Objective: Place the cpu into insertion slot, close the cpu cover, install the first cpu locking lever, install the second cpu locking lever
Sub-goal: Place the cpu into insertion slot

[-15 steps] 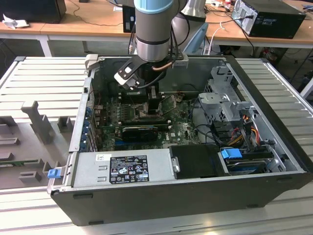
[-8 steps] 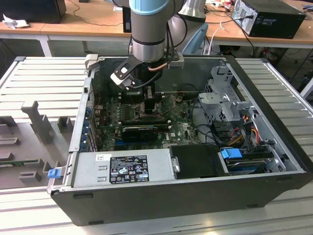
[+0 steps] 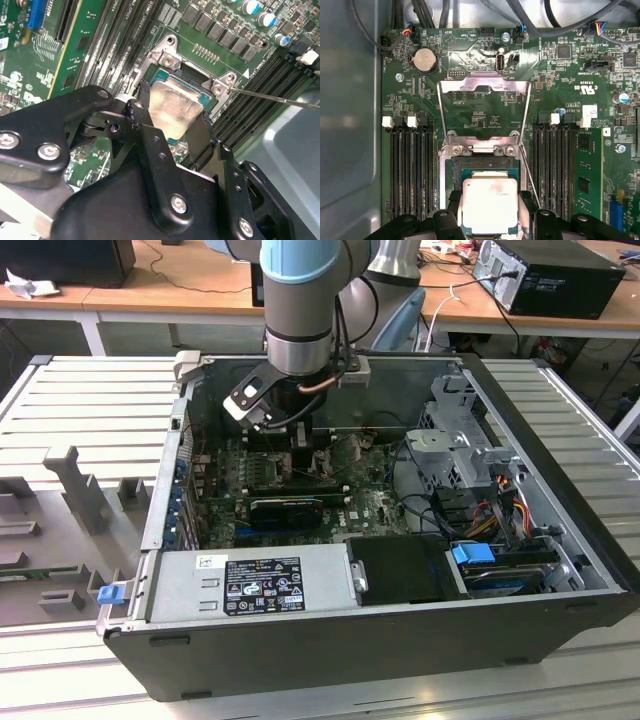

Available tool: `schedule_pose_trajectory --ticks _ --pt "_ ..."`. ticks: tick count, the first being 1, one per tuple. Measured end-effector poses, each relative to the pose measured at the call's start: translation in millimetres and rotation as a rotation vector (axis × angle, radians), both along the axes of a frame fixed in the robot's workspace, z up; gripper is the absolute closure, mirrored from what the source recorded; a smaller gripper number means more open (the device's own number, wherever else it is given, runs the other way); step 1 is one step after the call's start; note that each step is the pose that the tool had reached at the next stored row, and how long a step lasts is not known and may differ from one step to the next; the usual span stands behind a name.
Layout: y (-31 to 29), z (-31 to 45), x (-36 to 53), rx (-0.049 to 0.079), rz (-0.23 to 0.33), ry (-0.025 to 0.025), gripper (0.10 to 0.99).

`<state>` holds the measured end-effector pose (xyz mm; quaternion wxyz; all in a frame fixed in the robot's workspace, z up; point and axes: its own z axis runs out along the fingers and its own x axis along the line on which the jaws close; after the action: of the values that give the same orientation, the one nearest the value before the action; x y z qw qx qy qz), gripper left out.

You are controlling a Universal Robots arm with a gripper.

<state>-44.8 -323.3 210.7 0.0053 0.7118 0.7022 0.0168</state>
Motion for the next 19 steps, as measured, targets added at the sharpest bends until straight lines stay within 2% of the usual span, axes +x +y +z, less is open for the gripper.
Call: schedule_pose_trajectory --ticks 2,8,12,19 --pt "0.6 -2.6 1.9 0.0 -0.001 0.0034 0.553" --pt "3.1 -7.0 3.4 0.0 -0.003 0.0074 0.553" --pt "4.3 -8.6 5.8 0.0 -0.005 0.0132 0.553" --pt "5.1 -9.8 5.9 0.0 -0.007 0.0142 0.553"
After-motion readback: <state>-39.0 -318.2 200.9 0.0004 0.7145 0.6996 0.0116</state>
